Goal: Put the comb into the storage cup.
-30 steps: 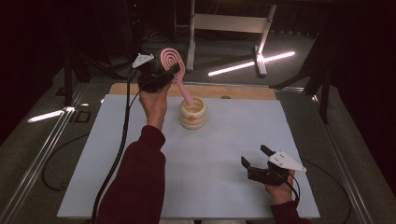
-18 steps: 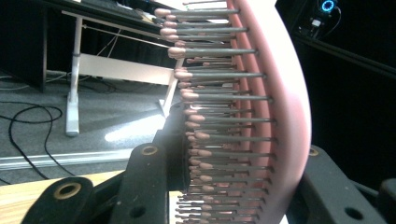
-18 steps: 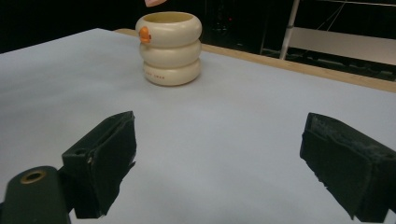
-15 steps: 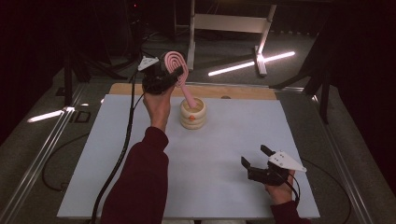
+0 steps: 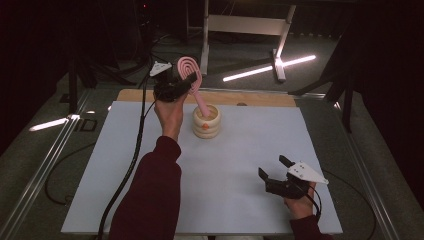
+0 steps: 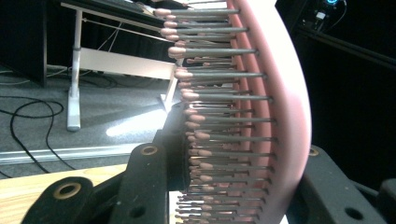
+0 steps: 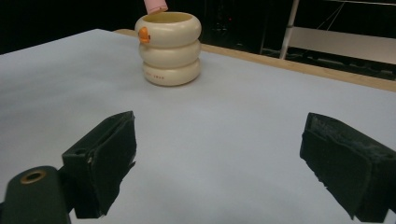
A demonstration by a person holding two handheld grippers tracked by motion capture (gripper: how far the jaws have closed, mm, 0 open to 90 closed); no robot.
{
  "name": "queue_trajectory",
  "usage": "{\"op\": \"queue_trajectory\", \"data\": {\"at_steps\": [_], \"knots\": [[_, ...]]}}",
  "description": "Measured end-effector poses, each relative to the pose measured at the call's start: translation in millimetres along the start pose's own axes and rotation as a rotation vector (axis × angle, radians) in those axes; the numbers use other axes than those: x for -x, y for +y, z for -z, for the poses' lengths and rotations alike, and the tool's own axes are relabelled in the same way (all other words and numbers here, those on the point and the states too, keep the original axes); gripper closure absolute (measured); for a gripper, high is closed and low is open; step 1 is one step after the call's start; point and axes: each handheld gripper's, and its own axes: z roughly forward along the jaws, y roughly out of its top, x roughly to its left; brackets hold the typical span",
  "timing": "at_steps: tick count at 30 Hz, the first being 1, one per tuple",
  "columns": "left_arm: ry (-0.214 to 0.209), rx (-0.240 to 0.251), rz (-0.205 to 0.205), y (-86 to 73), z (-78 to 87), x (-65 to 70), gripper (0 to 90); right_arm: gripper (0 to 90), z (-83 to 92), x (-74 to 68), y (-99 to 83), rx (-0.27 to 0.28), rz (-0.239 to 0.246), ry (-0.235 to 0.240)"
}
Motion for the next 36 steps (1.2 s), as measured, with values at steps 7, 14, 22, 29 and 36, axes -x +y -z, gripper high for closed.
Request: {"op": "queue_trajectory", "data": {"at_steps": [7,14,22,29,36], "knots": [[-0.004,-0.006,-0.004,-2.3,-1.7,0.6,64.1,10.7,0.2,-0.3,0.1,0.000,-0.001,0.001],[0.001,-0.010,-0.012,-5.1,-3.8,2.0,64.1,10.7,0.5,-0.2,0.3,0.002,-0.001,0.000],[0.013,-0.011,-0.018,-8.9,-5.9,3.1,64.1,10.8,0.9,-0.3,0.8,0.004,-0.002,-0.002],[0.023,-0.006,-0.026,-11.7,-6.9,4.4,64.1,10.8,1.0,-0.1,1.0,0.004,-0.001,-0.004],[0.030,0.002,-0.021,-13.2,-7.6,4.4,64.1,10.8,1.1,0.2,1.0,0.006,0.000,-0.004]]}}
